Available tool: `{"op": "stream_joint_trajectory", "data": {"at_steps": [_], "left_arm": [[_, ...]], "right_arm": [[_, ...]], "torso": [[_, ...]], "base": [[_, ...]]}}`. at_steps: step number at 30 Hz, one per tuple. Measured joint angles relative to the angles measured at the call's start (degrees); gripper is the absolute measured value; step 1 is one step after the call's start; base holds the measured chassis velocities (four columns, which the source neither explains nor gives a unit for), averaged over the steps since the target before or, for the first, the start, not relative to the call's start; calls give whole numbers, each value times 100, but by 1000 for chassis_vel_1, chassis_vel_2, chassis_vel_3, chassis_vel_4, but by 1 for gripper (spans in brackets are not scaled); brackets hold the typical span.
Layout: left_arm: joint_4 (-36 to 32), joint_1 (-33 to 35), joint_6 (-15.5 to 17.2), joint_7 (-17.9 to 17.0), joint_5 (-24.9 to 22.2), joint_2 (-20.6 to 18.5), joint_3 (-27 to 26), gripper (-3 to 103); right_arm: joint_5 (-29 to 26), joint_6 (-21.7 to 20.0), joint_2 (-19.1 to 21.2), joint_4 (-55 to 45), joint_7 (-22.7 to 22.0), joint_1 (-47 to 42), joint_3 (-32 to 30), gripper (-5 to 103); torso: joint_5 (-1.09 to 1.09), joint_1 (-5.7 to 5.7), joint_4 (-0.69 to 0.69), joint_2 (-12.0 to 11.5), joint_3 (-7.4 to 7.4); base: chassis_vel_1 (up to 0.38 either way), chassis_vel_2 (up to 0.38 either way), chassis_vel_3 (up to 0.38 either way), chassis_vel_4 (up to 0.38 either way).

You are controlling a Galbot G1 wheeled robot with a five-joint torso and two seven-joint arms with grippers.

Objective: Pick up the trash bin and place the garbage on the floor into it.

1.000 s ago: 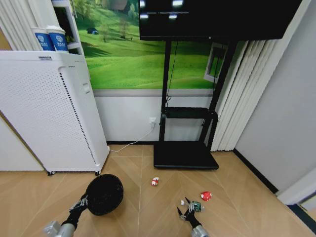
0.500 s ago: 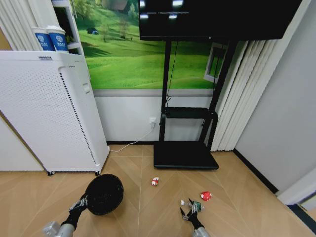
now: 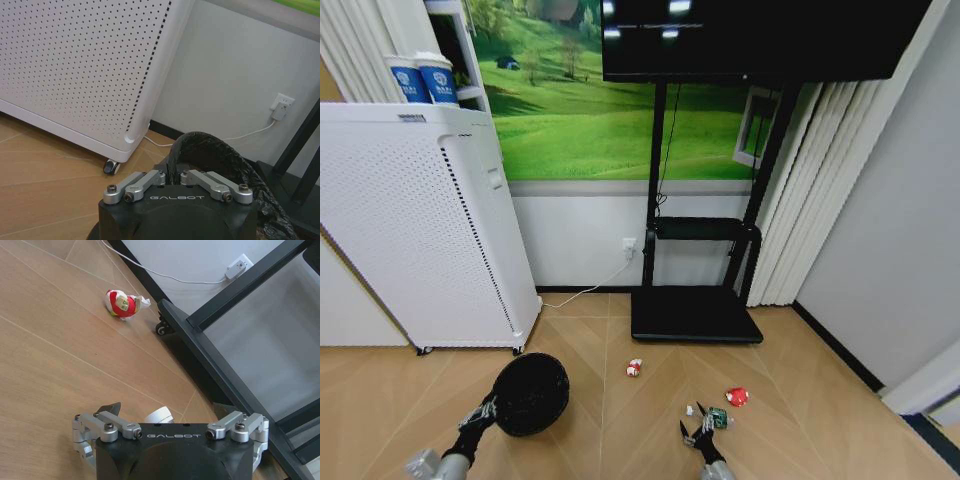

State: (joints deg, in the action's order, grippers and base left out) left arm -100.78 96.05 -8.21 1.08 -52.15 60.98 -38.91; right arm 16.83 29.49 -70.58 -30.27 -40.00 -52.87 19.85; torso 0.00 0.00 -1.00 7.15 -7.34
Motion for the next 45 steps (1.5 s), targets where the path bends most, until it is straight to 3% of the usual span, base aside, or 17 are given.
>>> {"op": "stream_joint_trajectory", "data": {"at_steps": [45], "left_arm": [[-30,-29,-23,8,46,54,51,7]], "right_arm": [[-114,-172,-81,402,-43,215,-226,100]], "torso": [[0,0,0,0,0]], "base": [[0,0,0,0]]}}
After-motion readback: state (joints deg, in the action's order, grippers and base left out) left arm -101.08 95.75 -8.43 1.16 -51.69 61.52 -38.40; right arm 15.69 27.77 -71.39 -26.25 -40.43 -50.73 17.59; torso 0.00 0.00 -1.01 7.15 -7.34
